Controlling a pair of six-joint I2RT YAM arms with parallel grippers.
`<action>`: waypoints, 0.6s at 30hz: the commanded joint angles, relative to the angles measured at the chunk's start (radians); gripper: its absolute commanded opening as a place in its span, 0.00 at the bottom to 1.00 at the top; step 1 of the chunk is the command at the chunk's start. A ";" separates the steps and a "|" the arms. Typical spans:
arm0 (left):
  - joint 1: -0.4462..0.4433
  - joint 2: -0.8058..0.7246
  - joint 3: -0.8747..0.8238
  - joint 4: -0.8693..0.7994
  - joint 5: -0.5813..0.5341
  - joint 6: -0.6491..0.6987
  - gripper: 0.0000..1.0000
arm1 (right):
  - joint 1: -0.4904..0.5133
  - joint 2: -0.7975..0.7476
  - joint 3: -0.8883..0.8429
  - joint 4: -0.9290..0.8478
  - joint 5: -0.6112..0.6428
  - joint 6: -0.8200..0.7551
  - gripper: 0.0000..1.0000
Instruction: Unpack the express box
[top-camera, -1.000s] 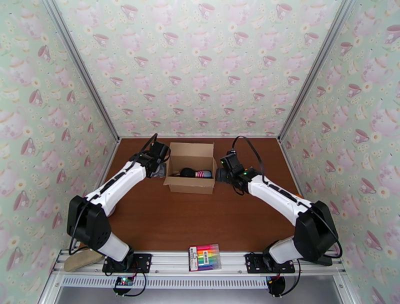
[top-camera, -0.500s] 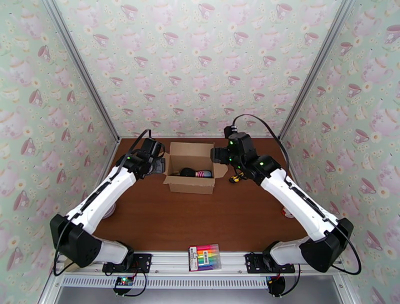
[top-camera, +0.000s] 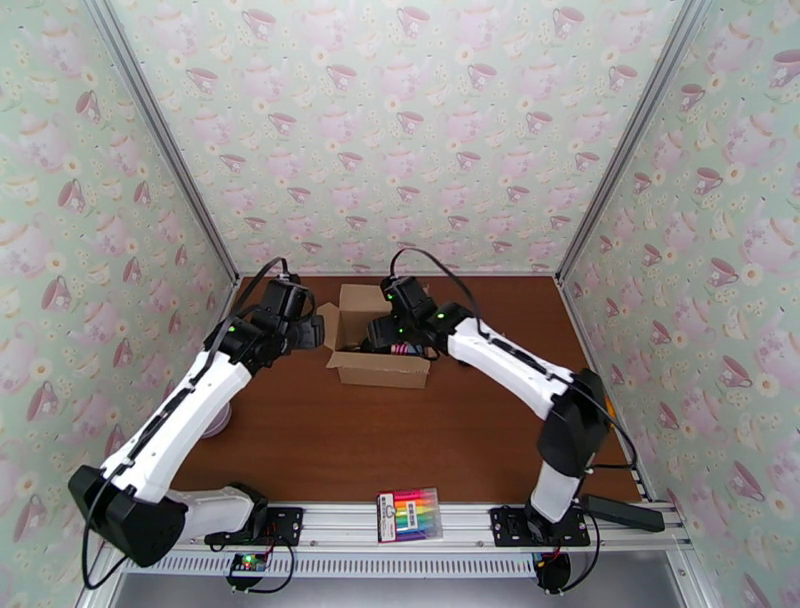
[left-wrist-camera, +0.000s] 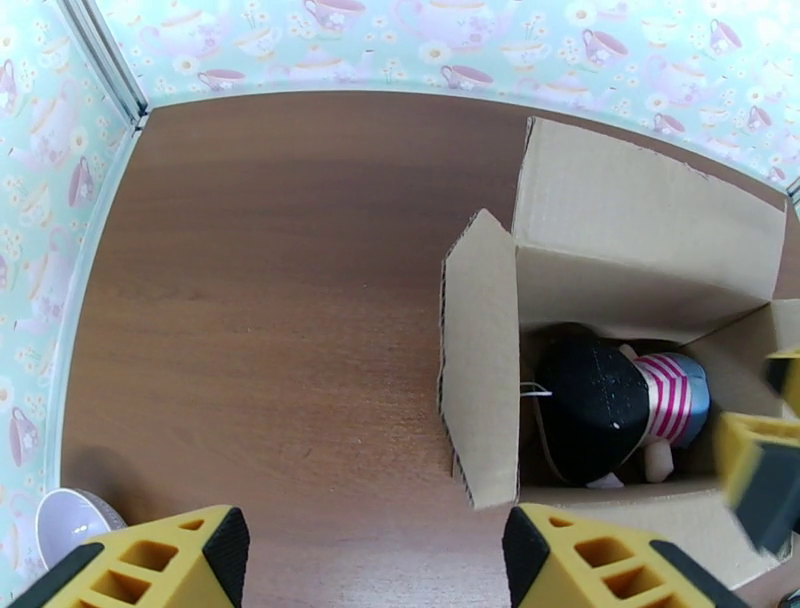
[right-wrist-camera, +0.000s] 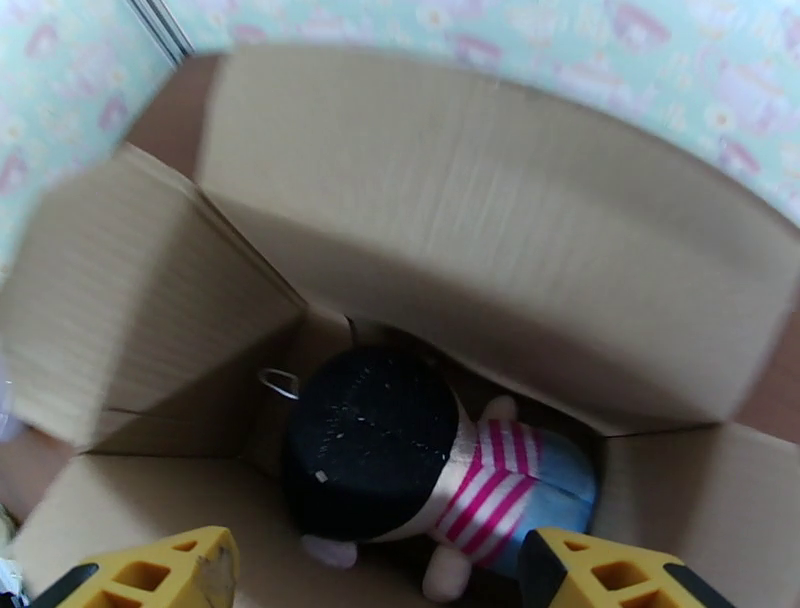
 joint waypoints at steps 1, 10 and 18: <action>0.015 -0.027 -0.036 0.019 0.041 -0.019 0.74 | 0.009 0.046 0.066 -0.006 -0.004 0.035 0.78; 0.044 -0.039 -0.076 0.041 0.083 -0.013 0.74 | 0.020 0.172 0.096 0.001 0.037 0.072 0.79; 0.061 -0.043 -0.082 0.041 0.092 -0.003 0.74 | 0.023 0.243 0.085 0.022 0.056 0.095 0.79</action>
